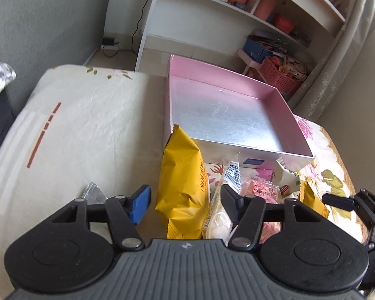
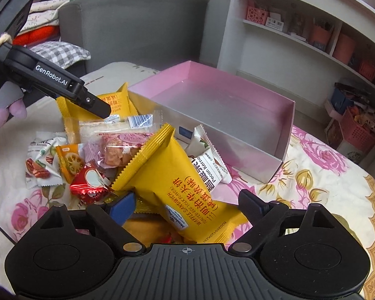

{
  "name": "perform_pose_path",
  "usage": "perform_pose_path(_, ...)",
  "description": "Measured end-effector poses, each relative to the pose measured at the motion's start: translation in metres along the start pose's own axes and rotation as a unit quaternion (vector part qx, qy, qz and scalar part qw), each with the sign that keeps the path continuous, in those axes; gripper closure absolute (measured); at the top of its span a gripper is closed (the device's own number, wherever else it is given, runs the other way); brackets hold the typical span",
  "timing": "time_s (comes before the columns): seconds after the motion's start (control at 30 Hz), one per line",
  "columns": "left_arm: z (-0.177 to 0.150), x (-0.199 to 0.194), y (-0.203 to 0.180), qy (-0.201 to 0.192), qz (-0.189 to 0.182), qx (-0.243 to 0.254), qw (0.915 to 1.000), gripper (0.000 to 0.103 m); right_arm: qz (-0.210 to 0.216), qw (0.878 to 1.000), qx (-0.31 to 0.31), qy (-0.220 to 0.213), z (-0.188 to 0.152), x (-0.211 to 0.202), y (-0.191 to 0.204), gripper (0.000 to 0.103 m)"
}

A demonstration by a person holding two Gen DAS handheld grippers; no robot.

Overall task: Organize snacks
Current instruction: 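Grasp a yellow cookie packet with the left tool while the right tool grasps another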

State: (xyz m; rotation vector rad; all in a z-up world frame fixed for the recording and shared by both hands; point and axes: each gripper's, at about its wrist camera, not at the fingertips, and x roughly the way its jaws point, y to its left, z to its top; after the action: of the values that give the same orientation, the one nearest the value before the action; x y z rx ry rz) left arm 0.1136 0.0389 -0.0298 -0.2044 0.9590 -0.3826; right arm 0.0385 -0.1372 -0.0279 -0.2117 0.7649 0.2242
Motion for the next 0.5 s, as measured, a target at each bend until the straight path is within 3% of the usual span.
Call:
perform_pose_path(0.1, 0.002, 0.003, 0.008, 0.012, -0.013, -0.031, 0.9994, 0.059, -0.017, 1.000, -0.021, -0.001, -0.003, 0.003, 0.002, 0.026)
perform_pose_path(0.2, 0.003, 0.005, 0.013, 0.018, -0.011, -0.050, 0.9985, 0.063, -0.022, 1.000, -0.018, -0.003, -0.005, 0.006, 0.000, 0.028)
perform_pose_path(0.5, 0.005, -0.003, 0.016, 0.015, -0.008, -0.067, 0.9976, 0.070, -0.027, 1.000, 0.000, -0.004, 0.000, 0.011, 0.000, 0.046)
